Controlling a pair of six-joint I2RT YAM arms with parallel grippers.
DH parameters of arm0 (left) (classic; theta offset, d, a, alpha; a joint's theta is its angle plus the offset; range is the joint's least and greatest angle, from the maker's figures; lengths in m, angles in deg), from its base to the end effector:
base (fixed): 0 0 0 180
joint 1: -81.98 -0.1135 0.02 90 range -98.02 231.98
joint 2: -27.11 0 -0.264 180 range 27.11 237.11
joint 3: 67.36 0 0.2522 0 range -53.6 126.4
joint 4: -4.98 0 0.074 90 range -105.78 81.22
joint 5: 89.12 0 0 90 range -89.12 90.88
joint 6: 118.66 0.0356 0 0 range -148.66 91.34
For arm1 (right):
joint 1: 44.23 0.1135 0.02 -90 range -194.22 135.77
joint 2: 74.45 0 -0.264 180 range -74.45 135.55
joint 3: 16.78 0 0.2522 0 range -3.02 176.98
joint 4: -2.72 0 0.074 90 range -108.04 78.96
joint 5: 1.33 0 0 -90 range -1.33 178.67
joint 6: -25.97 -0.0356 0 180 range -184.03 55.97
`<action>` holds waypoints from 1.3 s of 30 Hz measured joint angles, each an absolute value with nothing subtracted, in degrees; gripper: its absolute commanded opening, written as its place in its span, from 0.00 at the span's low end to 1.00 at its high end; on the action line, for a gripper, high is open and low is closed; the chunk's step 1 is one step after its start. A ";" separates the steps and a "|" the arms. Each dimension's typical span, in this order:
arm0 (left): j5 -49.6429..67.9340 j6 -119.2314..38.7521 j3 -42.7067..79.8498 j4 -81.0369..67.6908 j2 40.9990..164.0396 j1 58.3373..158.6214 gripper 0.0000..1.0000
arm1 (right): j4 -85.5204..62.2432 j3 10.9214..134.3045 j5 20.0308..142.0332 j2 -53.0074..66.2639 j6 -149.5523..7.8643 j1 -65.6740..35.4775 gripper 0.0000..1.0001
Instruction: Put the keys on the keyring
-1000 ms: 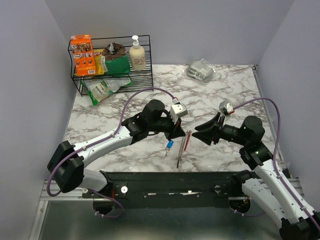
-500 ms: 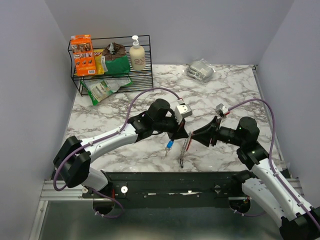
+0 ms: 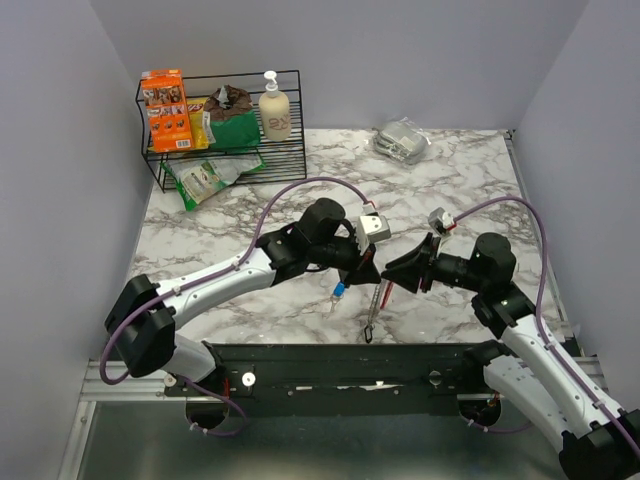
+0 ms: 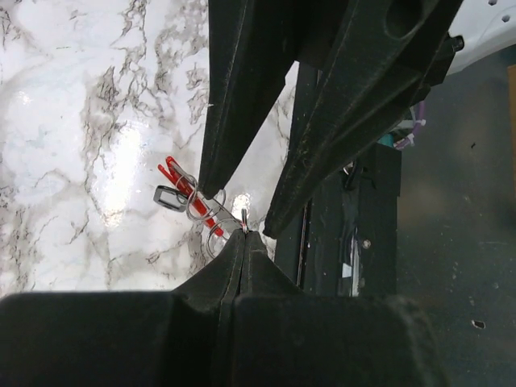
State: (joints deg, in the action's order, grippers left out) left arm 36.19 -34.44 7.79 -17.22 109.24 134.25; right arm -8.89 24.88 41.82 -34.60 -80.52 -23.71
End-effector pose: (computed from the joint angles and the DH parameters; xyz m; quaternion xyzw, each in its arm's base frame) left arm 0.1821 -0.2690 0.2941 0.4654 0.6945 -0.4627 0.2949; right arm 0.1467 0.0826 0.2739 -0.2806 0.6924 0.4760 0.4640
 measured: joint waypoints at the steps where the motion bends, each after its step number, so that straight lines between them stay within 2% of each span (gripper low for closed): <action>1: 36.19 -34.35 7.79 -17.44 108.89 134.23 0.00 | -8.87 24.75 41.80 -34.75 -80.50 -23.71 0.41; 3: 36.19 -34.22 7.79 -17.75 108.13 134.23 0.00 | -8.72 24.35 41.36 -35.12 -80.50 -23.71 0.42; 6: 36.19 -34.09 7.79 -18.01 107.01 134.23 0.00 | -8.08 23.85 40.16 -35.32 -80.56 -23.71 0.49; 10: 36.22 -33.98 7.79 -18.12 106.03 134.25 0.00 | -7.16 23.50 37.89 -35.19 -80.87 -23.71 0.50; 13: 36.22 -33.98 7.79 -18.23 105.90 134.25 0.00 | -6.40 23.48 36.75 -35.01 -80.94 -23.71 0.45; 16: 36.22 -33.98 7.79 -18.32 105.87 134.25 0.00 | -5.87 23.37 36.16 -34.97 -81.05 -23.71 0.37; 17: 36.22 -34.00 7.79 -18.32 105.83 134.25 0.00 | -5.68 23.26 35.86 -34.97 -81.11 -23.71 0.31; 19: 36.28 -34.03 7.79 -18.34 105.52 134.25 0.00 | -5.39 22.96 35.33 -34.95 -81.15 -23.71 0.28; 24: 36.24 -34.22 7.72 -18.38 104.06 134.25 0.00 | -3.12 22.87 33.87 -34.18 -81.57 -23.71 0.13; 25: 36.22 -34.27 7.72 -18.38 103.82 134.25 0.00 | -2.73 22.87 33.67 -34.07 -81.61 -23.71 0.09; 26: 36.19 -34.29 7.72 -18.38 103.54 134.25 0.00 | -2.44 22.87 33.43 -33.98 -81.70 -23.71 0.00; 30: 36.19 -34.44 7.68 -18.38 103.06 134.25 0.01 | -1.72 22.87 32.73 -34.01 -81.94 -23.69 0.01; 34: 36.17 -34.55 7.63 -18.38 103.06 134.25 0.12 | -1.68 22.87 32.62 -34.01 -81.96 -23.69 0.00; 35: 35.93 -34.73 7.55 -18.34 102.95 134.25 0.18 | -1.70 22.87 32.64 -34.01 -81.96 -23.69 0.01; 36: 35.47 -34.94 7.39 -18.30 102.75 134.25 0.30 | -1.68 22.87 32.62 -33.98 -81.98 -23.67 0.00; 38: 34.27 -35.53 6.96 -17.73 102.14 134.25 0.39 | -1.76 22.87 32.60 -34.01 -82.03 -23.65 0.01; 39: 33.05 -35.97 6.56 -17.38 101.46 134.25 0.51 | -1.92 22.87 32.60 -34.01 -82.05 -23.62 0.01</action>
State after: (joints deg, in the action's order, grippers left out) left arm 33.05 -35.97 6.56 -17.38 101.46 134.25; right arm -1.92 22.87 32.60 -34.01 -82.05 -23.62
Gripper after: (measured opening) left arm 0.293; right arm 0.012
